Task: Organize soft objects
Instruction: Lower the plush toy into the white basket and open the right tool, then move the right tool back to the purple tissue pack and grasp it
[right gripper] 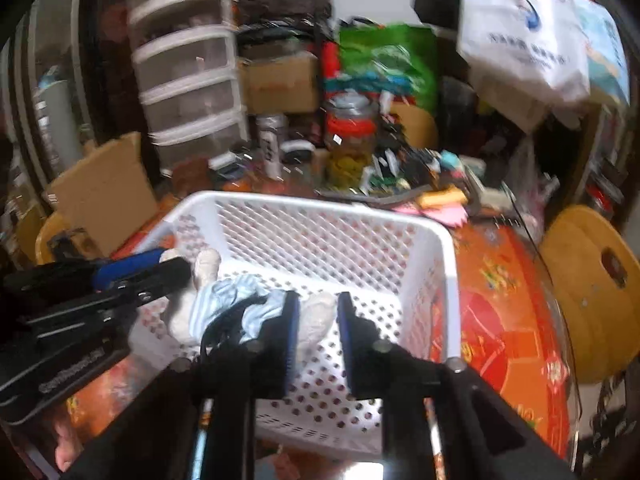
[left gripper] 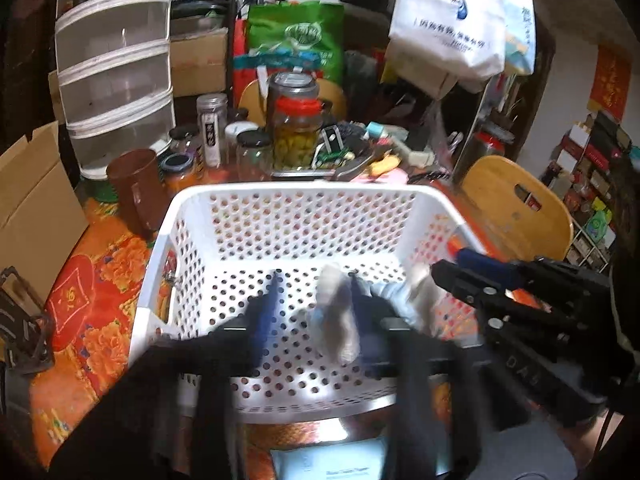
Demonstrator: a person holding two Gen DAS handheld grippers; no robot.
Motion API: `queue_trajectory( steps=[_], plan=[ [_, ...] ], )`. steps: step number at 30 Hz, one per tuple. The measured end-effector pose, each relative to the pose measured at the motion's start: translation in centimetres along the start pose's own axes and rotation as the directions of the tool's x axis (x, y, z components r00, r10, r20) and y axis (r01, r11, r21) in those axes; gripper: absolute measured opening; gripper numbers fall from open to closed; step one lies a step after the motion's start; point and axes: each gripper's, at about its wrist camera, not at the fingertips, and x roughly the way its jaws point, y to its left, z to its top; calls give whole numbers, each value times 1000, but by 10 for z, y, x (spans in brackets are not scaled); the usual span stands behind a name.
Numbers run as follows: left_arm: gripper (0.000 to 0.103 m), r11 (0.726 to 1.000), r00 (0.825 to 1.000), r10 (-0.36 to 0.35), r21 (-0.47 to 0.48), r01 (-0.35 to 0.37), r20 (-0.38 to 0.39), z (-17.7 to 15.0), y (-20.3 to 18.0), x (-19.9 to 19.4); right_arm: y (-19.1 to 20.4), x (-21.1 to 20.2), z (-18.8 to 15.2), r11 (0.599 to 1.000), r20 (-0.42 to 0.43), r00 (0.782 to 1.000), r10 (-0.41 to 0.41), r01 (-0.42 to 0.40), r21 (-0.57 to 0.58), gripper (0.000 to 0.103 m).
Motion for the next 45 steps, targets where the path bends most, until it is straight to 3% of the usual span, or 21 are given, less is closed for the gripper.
queue_trajectory(
  steps=[1,2,3,4,9,13,22,28,34,36,39,45],
  plan=[
    [90,1000,1000,5,-2,-5,-6,-2,3,3,-3,2,-4,1000,1,1000,4,-4,0,34],
    [98,1000,1000,18,1,-18,4,-5,7,2,-6,1,-7,1000,7,1000,2,-2,-1,53],
    [98,999,999,34,6,-35,21,-9,11,0,-9,-2,-10,1000,18,1000,-7,7,0,70],
    [98,998,997,63,13,-64,40,-11,15,-4,-12,-6,-14,1000,31,999,-16,16,-1,74],
    [98,998,997,68,9,-68,22,-34,31,-27,-23,-31,-39,1000,30,1000,8,-8,8,74],
    [98,997,997,77,8,-77,0,-73,41,-58,-27,-65,-81,999,53,998,27,-29,29,74],
    [98,996,999,39,-86,-39,-8,-200,60,-133,-10,-128,-192,993,71,993,93,-98,61,74],
    [98,995,1000,-2,-101,4,19,-258,51,-163,17,-157,-248,980,103,979,173,-182,79,74],
    [96,998,998,-61,0,61,-10,-298,24,-162,46,-154,-275,973,52,972,231,-231,-3,74],
    [87,997,998,-70,20,70,-12,-303,19,-159,50,-152,-278,968,50,967,249,-249,-10,74],
    [83,994,995,-98,44,99,-19,-306,11,-154,54,-149,-278,967,46,966,253,-252,-19,73],
    [72,990,994,-109,93,108,-1,-306,-3,-155,63,-143,-278,964,33,964,262,-261,-44,59]
  ],
)
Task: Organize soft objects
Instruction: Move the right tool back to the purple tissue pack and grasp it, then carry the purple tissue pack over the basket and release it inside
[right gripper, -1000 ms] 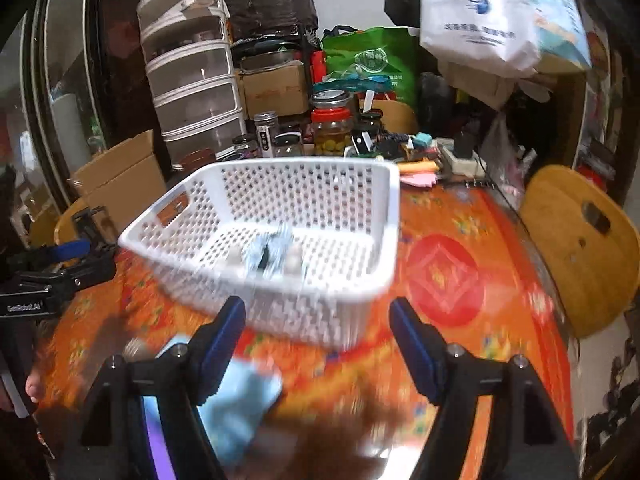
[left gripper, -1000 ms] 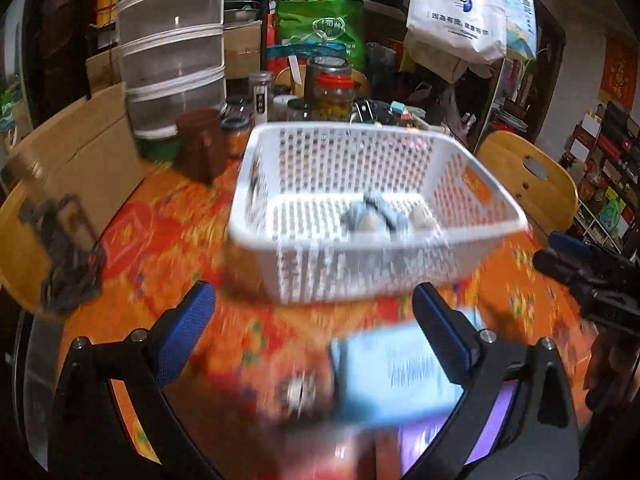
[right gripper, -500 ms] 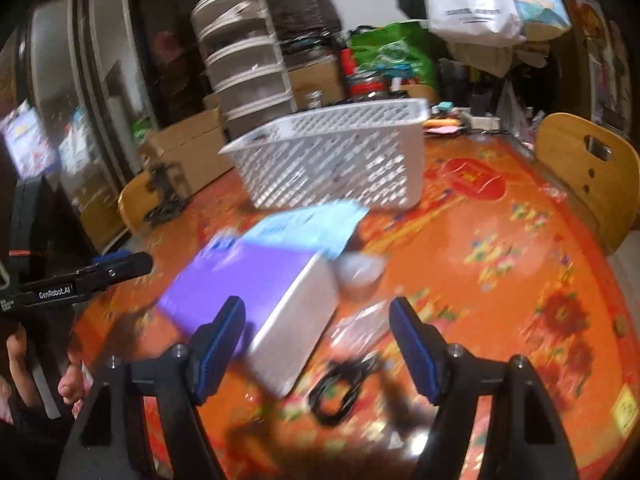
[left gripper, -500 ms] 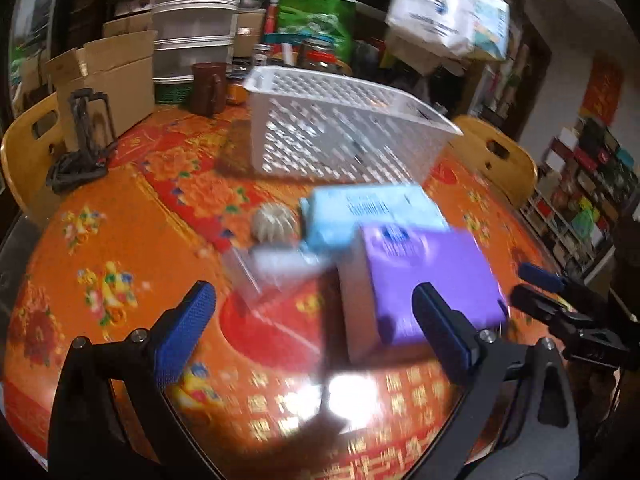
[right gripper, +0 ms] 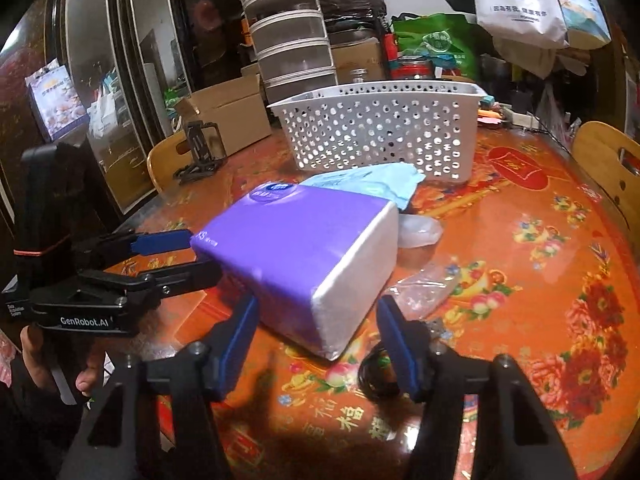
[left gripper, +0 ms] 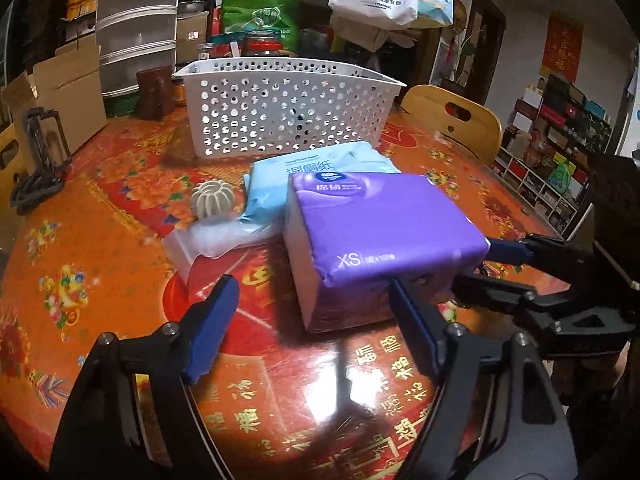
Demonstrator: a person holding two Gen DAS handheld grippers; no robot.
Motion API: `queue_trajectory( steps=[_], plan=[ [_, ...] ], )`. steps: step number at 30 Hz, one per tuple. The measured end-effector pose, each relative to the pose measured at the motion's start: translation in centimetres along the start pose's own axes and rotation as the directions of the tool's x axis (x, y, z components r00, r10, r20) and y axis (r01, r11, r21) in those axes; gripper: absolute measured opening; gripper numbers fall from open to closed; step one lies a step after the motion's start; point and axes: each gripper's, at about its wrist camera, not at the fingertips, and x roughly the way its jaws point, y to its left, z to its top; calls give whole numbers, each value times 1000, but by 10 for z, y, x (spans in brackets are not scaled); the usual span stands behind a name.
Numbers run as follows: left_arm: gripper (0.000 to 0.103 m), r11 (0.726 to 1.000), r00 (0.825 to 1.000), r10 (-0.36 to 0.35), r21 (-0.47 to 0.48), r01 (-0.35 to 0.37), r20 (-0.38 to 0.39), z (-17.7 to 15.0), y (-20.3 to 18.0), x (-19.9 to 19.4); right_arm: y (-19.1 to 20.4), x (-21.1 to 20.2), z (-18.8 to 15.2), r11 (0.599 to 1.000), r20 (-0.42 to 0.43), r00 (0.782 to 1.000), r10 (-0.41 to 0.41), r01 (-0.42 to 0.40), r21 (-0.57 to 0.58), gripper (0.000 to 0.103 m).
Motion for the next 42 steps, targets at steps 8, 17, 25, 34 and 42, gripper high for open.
queue_trajectory(
  steps=[8,17,25,34,42],
  plan=[
    [47,999,999,-42,27,42,-2,1,-9,3,1,6,0,1000,-8,1000,4,-4,-15,50],
    [37,996,998,-57,62,56,6,-3,-18,0,-3,7,0,999,-3,1000,-10,10,-31,44],
    [35,996,999,-35,79,33,32,-5,-24,-8,6,1,1,996,16,999,-46,47,-72,41],
    [33,997,997,1,80,-7,73,-1,-25,-27,14,-7,7,994,52,998,-47,52,-101,40],
    [33,996,993,19,81,-28,115,5,-33,-43,18,-17,17,990,90,994,-56,67,-121,40]
  ],
)
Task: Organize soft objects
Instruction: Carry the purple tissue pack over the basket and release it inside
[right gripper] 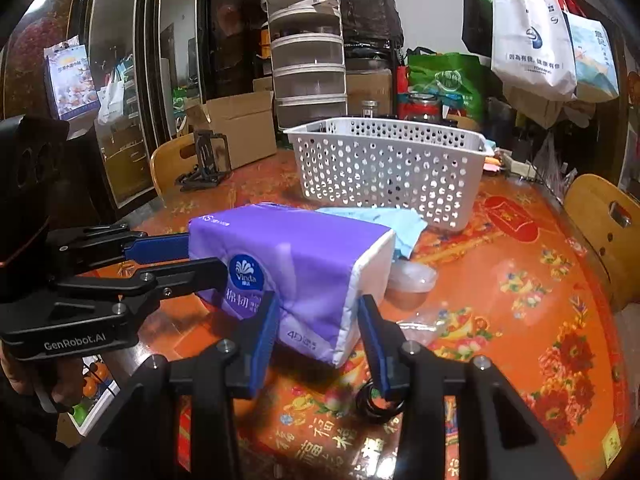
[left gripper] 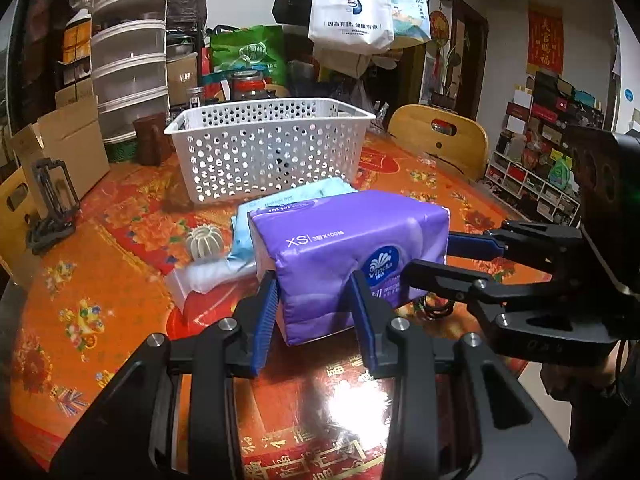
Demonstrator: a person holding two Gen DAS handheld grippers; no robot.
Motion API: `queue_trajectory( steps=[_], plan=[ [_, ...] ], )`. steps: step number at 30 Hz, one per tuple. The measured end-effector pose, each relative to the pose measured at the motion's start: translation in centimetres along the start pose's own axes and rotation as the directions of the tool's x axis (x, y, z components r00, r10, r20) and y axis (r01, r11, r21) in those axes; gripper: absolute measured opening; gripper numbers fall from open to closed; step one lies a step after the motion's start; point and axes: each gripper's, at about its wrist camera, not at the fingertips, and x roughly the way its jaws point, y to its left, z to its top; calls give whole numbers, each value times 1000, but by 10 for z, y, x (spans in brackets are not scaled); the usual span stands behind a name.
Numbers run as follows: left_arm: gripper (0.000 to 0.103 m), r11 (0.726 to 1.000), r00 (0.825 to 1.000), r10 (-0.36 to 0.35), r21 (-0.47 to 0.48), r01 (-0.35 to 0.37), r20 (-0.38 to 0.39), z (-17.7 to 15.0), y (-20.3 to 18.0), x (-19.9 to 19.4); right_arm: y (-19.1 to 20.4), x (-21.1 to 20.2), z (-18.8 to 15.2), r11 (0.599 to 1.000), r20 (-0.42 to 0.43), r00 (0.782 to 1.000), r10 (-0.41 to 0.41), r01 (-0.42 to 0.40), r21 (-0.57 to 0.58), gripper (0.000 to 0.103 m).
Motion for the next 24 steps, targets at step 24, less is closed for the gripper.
queue_trajectory(
  steps=[24],
  plan=[
    [33,992,972,64,91,-87,228,122,-14,-44,-16,-36,112,994,203,978,-46,64,-86,39]
  ],
)
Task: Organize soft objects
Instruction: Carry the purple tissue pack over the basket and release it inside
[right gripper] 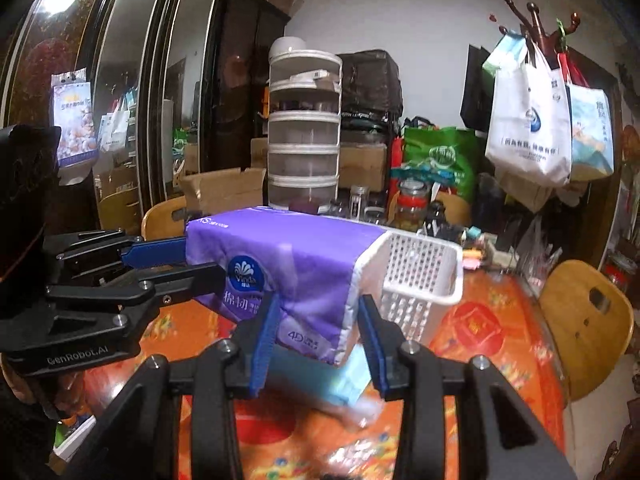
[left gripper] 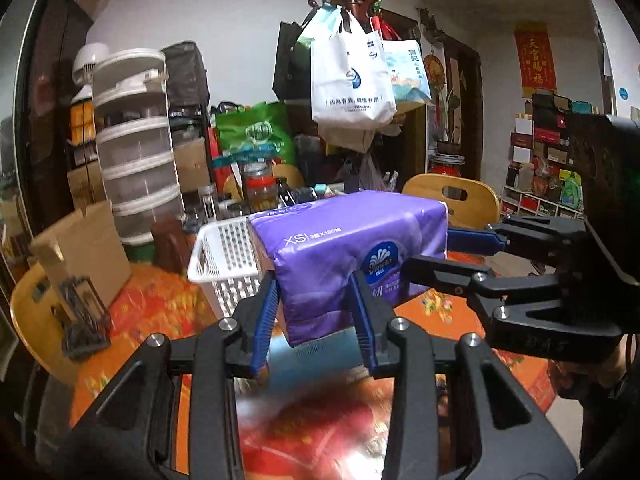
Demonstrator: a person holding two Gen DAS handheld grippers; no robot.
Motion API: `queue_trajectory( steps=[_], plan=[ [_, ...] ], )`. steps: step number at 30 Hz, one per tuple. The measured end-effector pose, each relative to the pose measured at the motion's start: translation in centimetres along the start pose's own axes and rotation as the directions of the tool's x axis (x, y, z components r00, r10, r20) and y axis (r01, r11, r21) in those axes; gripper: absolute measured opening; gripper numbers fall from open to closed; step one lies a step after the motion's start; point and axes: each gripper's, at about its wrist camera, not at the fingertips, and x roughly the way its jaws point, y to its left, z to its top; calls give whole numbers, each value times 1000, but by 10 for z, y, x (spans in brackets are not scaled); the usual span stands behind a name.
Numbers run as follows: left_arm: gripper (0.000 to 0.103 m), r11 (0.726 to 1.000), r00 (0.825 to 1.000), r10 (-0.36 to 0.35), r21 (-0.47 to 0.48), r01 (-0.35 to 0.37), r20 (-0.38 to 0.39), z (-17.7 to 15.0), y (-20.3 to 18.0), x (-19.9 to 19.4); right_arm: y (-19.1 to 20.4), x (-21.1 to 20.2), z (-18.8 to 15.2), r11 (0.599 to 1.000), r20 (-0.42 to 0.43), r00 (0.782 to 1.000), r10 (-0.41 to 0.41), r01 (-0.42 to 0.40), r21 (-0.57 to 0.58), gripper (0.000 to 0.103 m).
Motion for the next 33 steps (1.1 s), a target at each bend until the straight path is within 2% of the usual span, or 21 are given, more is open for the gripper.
queue_trajectory(
  steps=[7,15,33],
  plan=[
    [33,1000,1000,14,21,-14,18,44,14,29,-16,24,37,1000,8,1000,-10,10,-18,39],
    [33,1000,1000,1,16,-1,-18,73,34,90,-45,64,52,1000,-19,1000,-3,4,23,39],
    [33,998,986,13,-53,-22,-166,69,77,236,-80,174,51,998,-142,989,-41,47,41,39]
  ],
)
